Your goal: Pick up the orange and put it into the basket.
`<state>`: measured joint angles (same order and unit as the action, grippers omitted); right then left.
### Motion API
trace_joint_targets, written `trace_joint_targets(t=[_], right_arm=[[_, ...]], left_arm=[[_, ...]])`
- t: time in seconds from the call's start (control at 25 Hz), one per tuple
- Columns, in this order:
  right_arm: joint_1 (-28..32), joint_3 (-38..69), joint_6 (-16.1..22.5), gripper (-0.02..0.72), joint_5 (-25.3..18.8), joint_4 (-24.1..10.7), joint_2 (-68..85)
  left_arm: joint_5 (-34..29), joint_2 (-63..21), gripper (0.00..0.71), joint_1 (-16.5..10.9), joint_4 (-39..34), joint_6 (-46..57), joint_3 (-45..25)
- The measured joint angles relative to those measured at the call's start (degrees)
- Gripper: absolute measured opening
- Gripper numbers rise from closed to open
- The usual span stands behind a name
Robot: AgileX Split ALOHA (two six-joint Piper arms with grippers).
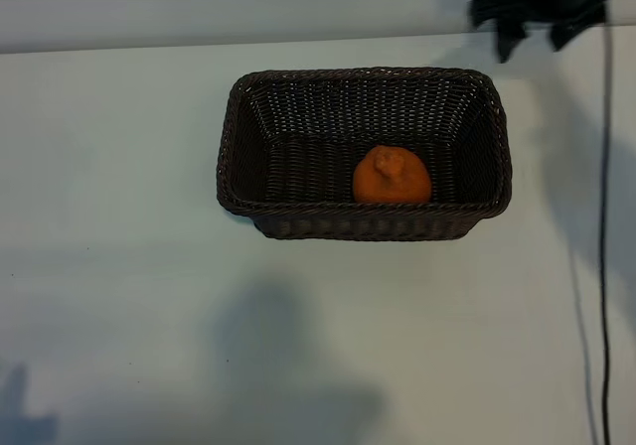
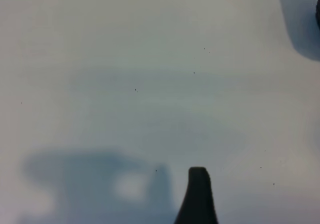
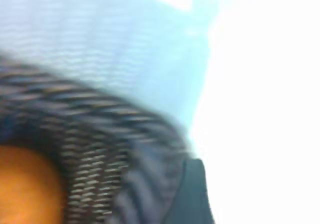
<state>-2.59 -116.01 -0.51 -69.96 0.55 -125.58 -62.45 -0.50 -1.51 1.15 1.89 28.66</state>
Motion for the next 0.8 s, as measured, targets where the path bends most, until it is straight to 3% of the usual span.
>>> trace_joint_targets(t=[0.2, 0.36, 0.52, 0.8], right_arm=[[8.4, 0.0, -0.1, 0.584, 0.0, 0.3, 0.0], [14.2, 0.0, -0.3, 0.584, 0.0, 2.6, 0.5], [18.1, 0.1, -1.6, 0.584, 0.0, 6.2, 3.1], [22.1, 4.1, -2.5, 0.584, -0.2, 8.5, 11.2]], left_arm=[[0.0, 0.0, 0.593, 0.0, 0.0, 0.0, 0.0], [0.0, 0.0, 0.593, 0.0, 0.0, 0.0, 0.0], [0.0, 0.0, 0.593, 0.0, 0.0, 0.0, 0.0], [0.0, 0.0, 0.593, 0.0, 0.0, 0.0, 0.0]])
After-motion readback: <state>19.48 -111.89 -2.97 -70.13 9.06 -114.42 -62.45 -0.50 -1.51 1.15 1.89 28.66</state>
